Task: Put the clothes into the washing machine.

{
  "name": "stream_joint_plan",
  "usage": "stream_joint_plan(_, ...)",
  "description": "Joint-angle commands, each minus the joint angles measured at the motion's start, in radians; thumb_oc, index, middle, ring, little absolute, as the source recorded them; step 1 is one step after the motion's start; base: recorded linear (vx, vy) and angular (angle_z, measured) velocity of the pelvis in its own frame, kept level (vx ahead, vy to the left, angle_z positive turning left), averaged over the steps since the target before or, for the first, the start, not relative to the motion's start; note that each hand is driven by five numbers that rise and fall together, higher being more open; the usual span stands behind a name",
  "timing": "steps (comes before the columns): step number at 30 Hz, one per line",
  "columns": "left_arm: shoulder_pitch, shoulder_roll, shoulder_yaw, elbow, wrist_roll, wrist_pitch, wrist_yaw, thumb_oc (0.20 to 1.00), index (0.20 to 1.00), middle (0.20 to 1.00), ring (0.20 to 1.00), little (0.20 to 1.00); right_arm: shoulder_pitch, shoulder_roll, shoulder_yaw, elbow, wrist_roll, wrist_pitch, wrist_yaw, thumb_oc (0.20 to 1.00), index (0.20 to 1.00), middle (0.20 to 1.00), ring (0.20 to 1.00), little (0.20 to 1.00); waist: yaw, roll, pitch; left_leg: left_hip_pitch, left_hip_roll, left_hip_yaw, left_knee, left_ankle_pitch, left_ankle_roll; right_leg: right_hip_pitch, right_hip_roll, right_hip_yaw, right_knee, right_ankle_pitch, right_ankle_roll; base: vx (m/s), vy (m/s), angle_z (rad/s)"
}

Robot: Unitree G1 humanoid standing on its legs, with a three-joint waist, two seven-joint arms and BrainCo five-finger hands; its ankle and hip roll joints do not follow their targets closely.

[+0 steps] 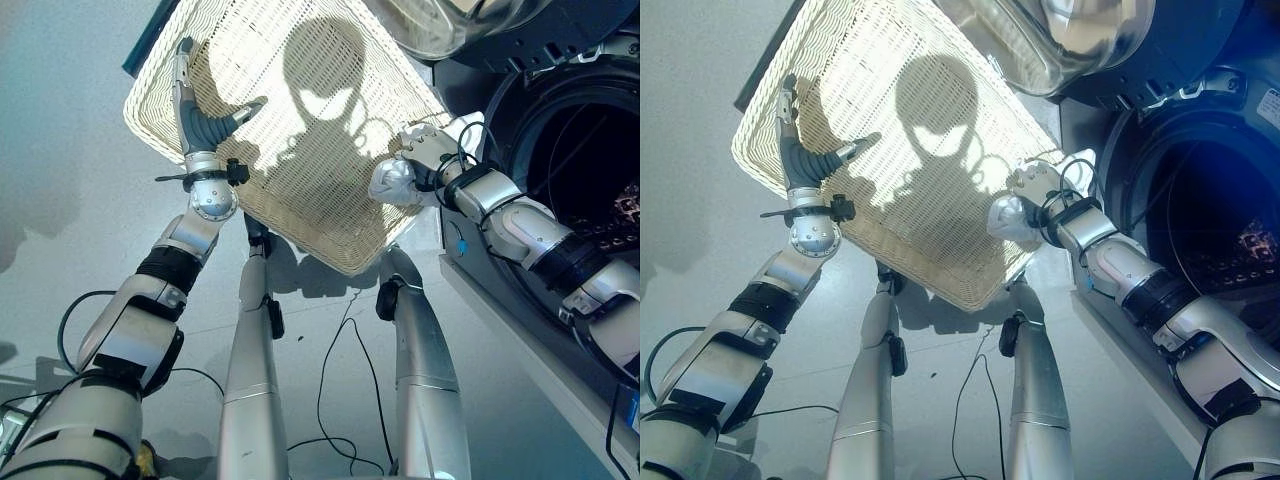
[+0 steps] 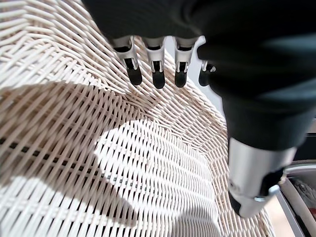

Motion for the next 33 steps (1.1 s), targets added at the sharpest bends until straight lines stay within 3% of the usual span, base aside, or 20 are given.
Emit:
stream_joint_plan(1, -0.015, 0.010, 0.046, -0.043, 0.059, -0.042, 0.033, 1.000, 1.000, 1.000, 1.000, 1.000, 0.072, -0.009, 0.001, 0.020, 0.186, 0.033, -0.002, 0.200, 0.200, 0.200, 0.200, 0.200, 0.009, -0.019, -0.014, -0.047, 0.040, -0.016, 0.071, -0.040, -0.055, 0.035, -0.003, 0.026, -0.129, 0.104, 0.150, 0.00, 0.000, 0.00)
stream_joint_plan(3, -0.018, 0.009, 0.048, -0.038, 0.054, -0.045, 0.025, 1.000, 1.000, 1.000, 1.000, 1.000, 0.110, 0.024, -0.066, 0.006, 0.477, 0.070, -0.049, 0.200, 0.200, 0.200, 0.200, 0.200, 0.007, -0.018, -0.014, -0.045, 0.038, -0.016, 0.068, -0.039, -0.055, 0.035, -0.001, 0.030, -0.130, 0.104, 0.148, 0.00, 0.000, 0.00)
stream_joint_plan(5, -0.020, 0.008, 0.051, -0.037, 0.056, -0.045, 0.020, 1.000, 1.000, 1.000, 1.000, 1.000, 0.136, 0.048, -0.118, -0.003, 0.631, 0.067, -0.086, 0.200, 0.200, 0.200, 0.200, 0.200, 0.004, -0.017, -0.014, -0.046, 0.037, -0.015, 0.067, -0.039, -0.056, 0.032, -0.001, 0.031, -0.131, 0.105, 0.148, 0.00, 0.000, 0.00)
stream_joint_plan(14, -0.028, -0.013, 0.061, -0.018, 0.077, -0.045, 0.021, 1.000, 1.000, 1.000, 1.000, 1.000, 0.233, 0.171, -0.312, -0.015, 1.136, -0.119, -0.157, 0.200, 0.200, 0.200, 0.200, 0.200, -0.001, -0.018, -0.014, -0.051, 0.035, -0.014, 0.081, -0.046, -0.055, 0.018, 0.002, 0.037, -0.112, 0.101, 0.146, 0.00, 0.000, 0.00)
stream_joint_plan(16, -0.033, -0.013, 0.061, -0.013, 0.076, -0.043, 0.020, 1.000, 1.000, 1.000, 1.000, 1.000, 0.245, 0.189, -0.339, -0.021, 1.234, -0.167, -0.136, 0.200, 0.200, 0.200, 0.200, 0.200, -0.003, -0.018, -0.014, -0.046, 0.036, -0.012, 0.077, -0.047, -0.056, 0.020, 0.002, 0.037, -0.113, 0.100, 0.146, 0.00, 0.000, 0.00)
stream_joint_plan(20, -0.034, -0.011, 0.060, -0.012, 0.073, -0.041, 0.020, 1.000, 1.000, 1.000, 1.000, 1.000, 0.254, 0.199, -0.354, -0.027, 1.280, -0.198, -0.116, 0.200, 0.200, 0.200, 0.200, 0.200, -0.003, -0.018, -0.014, -0.043, 0.035, -0.011, 0.076, -0.047, -0.055, 0.023, 0.003, 0.037, -0.113, 0.101, 0.146, 0.00, 0.000, 0.00)
stream_joint_plan(23, -0.040, -0.007, 0.050, -0.007, 0.064, -0.042, 0.020, 1.000, 1.000, 1.000, 1.000, 1.000, 0.258, 0.216, -0.383, -0.030, 1.472, -0.260, -0.049, 0.200, 0.200, 0.200, 0.200, 0.200, -0.002, -0.017, -0.014, -0.036, 0.037, -0.009, 0.068, -0.049, -0.055, 0.029, 0.000, 0.033, -0.119, 0.100, 0.147, 0.00, 0.000, 0.00)
stream_joint_plan(29, -0.043, -0.001, 0.044, 0.003, 0.057, -0.053, 0.013, 1.000, 1.000, 1.000, 1.000, 1.000, 0.255, 0.236, -0.415, -0.023, 1.705, -0.294, 0.053, 0.200, 0.200, 0.200, 0.200, 0.200, 0.002, -0.018, -0.014, -0.035, 0.037, -0.010, 0.064, -0.052, -0.056, 0.033, 0.001, 0.027, -0.124, 0.100, 0.149, 0.00, 0.000, 0.00)
stream_joint_plan(30, -0.049, 0.004, 0.040, 0.012, 0.047, -0.059, 0.008, 1.000, 1.000, 1.000, 1.000, 1.000, 0.250, 0.258, -0.442, -0.016, 1.846, -0.295, 0.124, 0.200, 0.200, 0.200, 0.200, 0.200, 0.005, -0.018, -0.014, -0.034, 0.038, -0.011, 0.062, -0.053, -0.056, 0.037, 0.000, 0.022, -0.128, 0.099, 0.150, 0.00, 0.000, 0.00)
stream_joint_plan(33, -0.052, 0.006, 0.038, 0.019, 0.043, -0.064, 0.004, 1.000, 1.000, 1.000, 1.000, 1.000, 0.250, 0.269, -0.454, -0.010, 1.906, -0.303, 0.148, 0.200, 0.200, 0.200, 0.200, 0.200, 0.007, -0.018, -0.014, -0.034, 0.039, -0.012, 0.062, -0.053, -0.057, 0.039, -0.001, 0.019, -0.128, 0.099, 0.150, 0.00, 0.000, 0.00)
